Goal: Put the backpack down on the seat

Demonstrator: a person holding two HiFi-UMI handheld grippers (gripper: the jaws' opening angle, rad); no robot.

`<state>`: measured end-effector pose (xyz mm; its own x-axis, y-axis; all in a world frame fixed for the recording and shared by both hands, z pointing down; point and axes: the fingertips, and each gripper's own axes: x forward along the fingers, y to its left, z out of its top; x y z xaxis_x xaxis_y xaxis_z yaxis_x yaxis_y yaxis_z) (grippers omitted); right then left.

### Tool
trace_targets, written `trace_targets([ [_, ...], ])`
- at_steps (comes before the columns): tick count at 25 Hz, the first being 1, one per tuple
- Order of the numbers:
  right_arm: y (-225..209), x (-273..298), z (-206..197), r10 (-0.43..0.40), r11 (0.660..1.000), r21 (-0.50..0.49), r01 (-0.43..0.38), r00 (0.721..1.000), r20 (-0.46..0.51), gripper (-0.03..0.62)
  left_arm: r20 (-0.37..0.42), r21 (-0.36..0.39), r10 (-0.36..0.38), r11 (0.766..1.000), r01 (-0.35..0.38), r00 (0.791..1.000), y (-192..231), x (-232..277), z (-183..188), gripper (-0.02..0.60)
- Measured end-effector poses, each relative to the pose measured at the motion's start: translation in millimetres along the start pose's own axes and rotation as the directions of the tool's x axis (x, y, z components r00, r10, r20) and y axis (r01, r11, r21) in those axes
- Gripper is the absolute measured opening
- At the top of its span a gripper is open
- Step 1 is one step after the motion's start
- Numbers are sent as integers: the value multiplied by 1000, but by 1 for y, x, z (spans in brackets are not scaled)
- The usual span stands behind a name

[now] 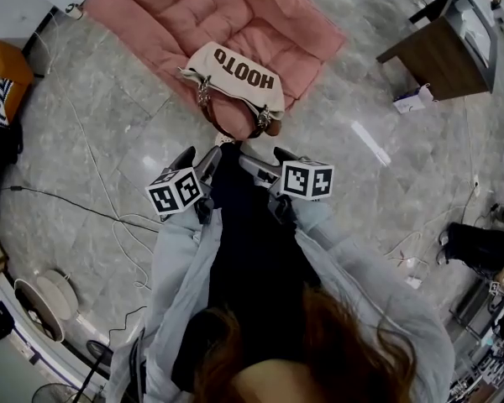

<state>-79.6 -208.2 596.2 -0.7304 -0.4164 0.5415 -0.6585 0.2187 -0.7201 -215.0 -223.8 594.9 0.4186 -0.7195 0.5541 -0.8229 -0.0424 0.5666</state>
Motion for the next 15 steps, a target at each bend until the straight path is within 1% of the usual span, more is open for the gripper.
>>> trace_targets([
  [2,5,-10,10,8,1000,-16,-8,999,38,531,32,10,-20,1000,20,999,-12,-9,12,337],
  [4,11,-20,18,19,1000,-14,-18,997,75,526,61,30,-41,999,39,997,-24,-20,23,337],
  [8,33,-41,37,73,997,7,-75,984,165,518,119,94,-59,994,48,991,-43,-41,40,337],
  [11,50,-57,55,96,995,-51,-86,968,230,511,172,148,-66,988,41,983,-55,-54,54,329],
  [12,54,-62,57,104,993,-73,-88,964,244,508,194,171,-67,985,34,979,-59,-59,59,315],
  [13,58,-66,60,111,991,-95,-89,960,257,504,221,202,-67,979,21,973,-63,-65,66,287],
  [15,65,-75,67,122,988,-126,-89,951,284,495,284,278,-58,960,-25,957,-73,-78,83,235],
])
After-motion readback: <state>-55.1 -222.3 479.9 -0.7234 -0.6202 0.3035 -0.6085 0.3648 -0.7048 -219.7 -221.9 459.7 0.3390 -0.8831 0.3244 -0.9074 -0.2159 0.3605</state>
